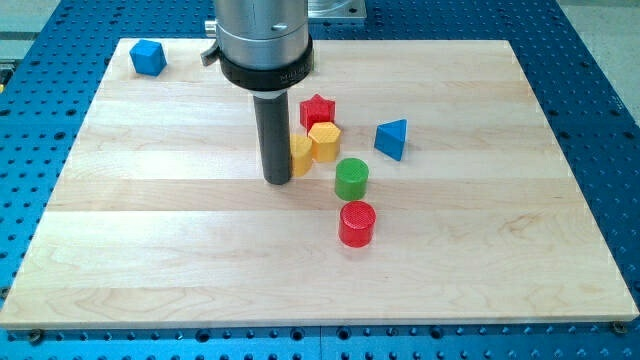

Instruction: Separate the yellow blocks from each other

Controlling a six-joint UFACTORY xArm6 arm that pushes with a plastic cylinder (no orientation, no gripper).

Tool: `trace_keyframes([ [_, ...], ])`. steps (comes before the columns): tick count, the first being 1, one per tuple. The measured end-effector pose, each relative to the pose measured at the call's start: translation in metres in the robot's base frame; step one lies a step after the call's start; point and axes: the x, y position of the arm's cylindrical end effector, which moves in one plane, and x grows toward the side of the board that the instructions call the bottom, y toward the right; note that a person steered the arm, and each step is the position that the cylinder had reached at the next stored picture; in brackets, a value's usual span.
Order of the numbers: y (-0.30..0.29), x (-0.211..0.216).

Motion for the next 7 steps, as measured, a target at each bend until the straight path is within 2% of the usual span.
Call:
trace_keyframes([
  [2, 0.018, 0.032],
  [5, 0.054, -0.004],
  [6, 0.039, 0.032],
  [7, 0.007, 0.034],
])
